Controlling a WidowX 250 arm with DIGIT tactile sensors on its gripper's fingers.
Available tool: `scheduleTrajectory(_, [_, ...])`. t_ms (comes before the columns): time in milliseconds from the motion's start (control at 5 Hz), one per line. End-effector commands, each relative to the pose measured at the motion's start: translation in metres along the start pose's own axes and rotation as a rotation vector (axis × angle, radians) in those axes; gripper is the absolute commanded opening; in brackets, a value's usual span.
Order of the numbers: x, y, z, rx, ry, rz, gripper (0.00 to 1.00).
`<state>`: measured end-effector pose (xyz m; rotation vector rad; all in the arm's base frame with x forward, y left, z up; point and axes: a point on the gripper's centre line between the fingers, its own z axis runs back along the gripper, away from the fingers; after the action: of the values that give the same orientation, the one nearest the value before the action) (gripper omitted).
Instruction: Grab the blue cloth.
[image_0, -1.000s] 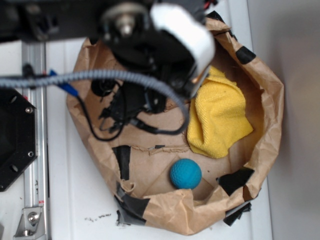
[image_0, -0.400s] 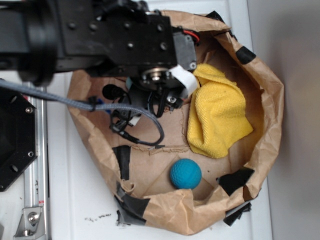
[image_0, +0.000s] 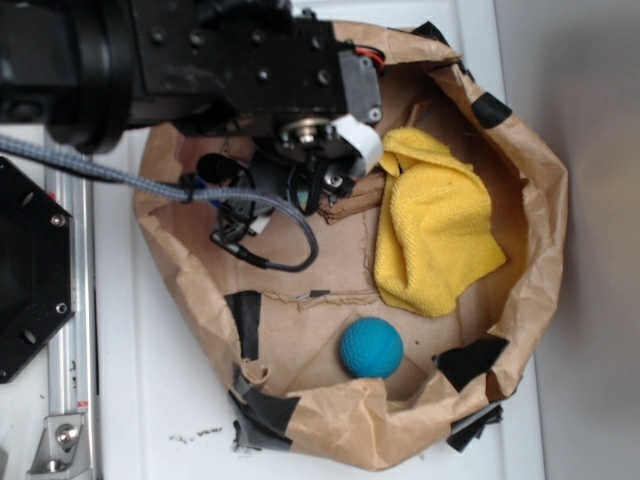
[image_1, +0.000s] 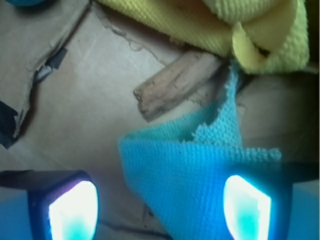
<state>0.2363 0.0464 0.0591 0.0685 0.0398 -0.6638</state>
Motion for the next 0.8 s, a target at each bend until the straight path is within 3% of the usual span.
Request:
scheduleTrajectory(0, [-0.001,0.013,-0.008,0.038,0.022,0.035,1.00])
scheduleTrajectory(200, [0.000,0.021,-0.018,0.081,0.011,0.037,1.00])
scheduleTrajectory(400, [0.009,0.025,-0.025,0.128,-0.027,0.038,0.00])
scheduleTrajectory(600, [0.013,0.023,-0.026,0.129,-0.030,0.034,0.00])
